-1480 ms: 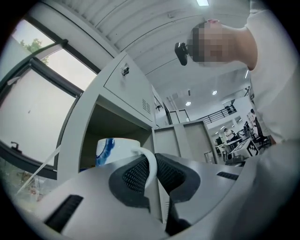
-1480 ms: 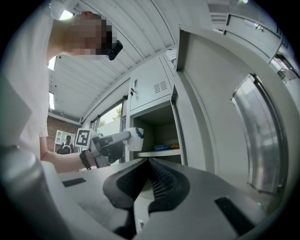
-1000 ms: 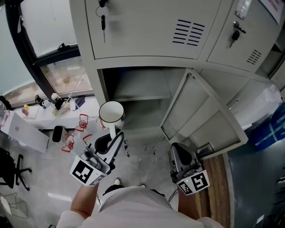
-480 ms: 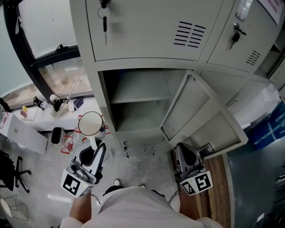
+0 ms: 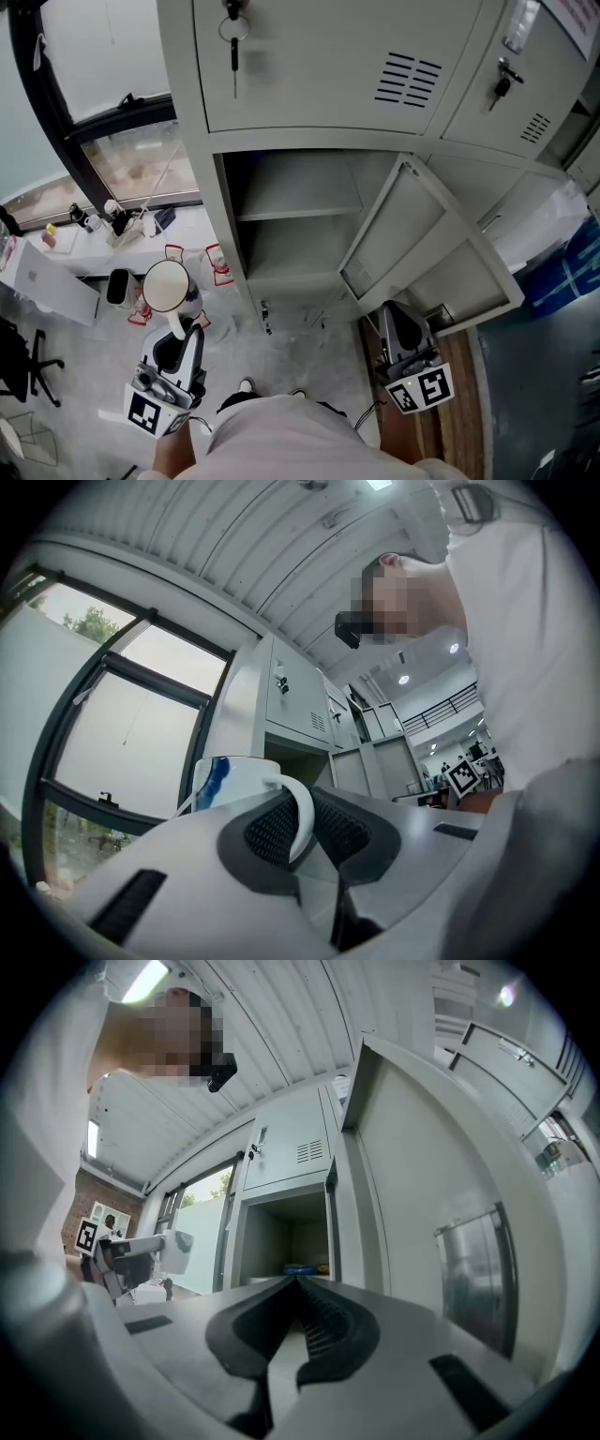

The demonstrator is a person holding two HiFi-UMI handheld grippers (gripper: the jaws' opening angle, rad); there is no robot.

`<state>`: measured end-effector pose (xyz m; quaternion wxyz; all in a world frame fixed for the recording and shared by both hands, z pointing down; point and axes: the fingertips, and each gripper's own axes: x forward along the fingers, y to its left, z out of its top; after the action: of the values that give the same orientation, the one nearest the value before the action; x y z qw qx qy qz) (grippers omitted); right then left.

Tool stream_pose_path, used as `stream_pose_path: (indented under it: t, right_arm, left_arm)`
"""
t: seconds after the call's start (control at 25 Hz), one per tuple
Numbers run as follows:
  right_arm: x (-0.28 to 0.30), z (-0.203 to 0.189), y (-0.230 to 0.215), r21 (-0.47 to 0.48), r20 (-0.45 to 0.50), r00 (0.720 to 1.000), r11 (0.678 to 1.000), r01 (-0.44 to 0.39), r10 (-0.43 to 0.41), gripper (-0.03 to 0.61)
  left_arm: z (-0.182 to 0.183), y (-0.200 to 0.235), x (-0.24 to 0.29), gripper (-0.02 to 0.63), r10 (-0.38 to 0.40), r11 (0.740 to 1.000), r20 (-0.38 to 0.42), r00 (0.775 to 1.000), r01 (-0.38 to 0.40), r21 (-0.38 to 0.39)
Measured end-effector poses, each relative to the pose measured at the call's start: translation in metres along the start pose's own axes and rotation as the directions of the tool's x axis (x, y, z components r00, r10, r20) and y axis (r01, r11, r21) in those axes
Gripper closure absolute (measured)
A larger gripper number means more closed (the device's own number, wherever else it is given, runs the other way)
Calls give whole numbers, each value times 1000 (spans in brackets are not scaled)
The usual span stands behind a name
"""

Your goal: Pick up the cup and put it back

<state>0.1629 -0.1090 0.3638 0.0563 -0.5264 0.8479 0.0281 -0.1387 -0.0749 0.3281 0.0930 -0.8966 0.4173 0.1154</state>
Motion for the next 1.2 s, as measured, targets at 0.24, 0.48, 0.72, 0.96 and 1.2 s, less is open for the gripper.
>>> stream_pose_path:
  t: [0.24, 0.48, 0.72, 0.96, 1.2]
  right_arm:
    - [-2, 3, 0, -1, 1, 1000, 1000, 12, -12, 561]
    - [-2, 5, 2, 1, 5, 1000, 1000, 13, -13, 561]
    - [0, 5, 8, -1, 3, 1000, 1000, 6, -6, 561]
    - [-2, 4, 12, 0, -2, 1000, 1000, 9, -9, 561]
    - [-2, 6, 15, 2, 2, 1000, 1000, 12, -12, 561]
  left_arm:
    - [6, 4, -8, 557, 16, 1000, 10, 1000, -16, 3]
    - [4, 5, -12, 557, 22, 1000, 8, 1000, -22, -1]
    - [4, 7, -15, 557, 23, 1000, 9, 1000, -23, 5]
    - [9, 7, -16, 557, 13, 1000, 27, 1000, -13, -2]
    - [11, 8, -17, 557, 7, 1000, 29, 1000, -7, 3]
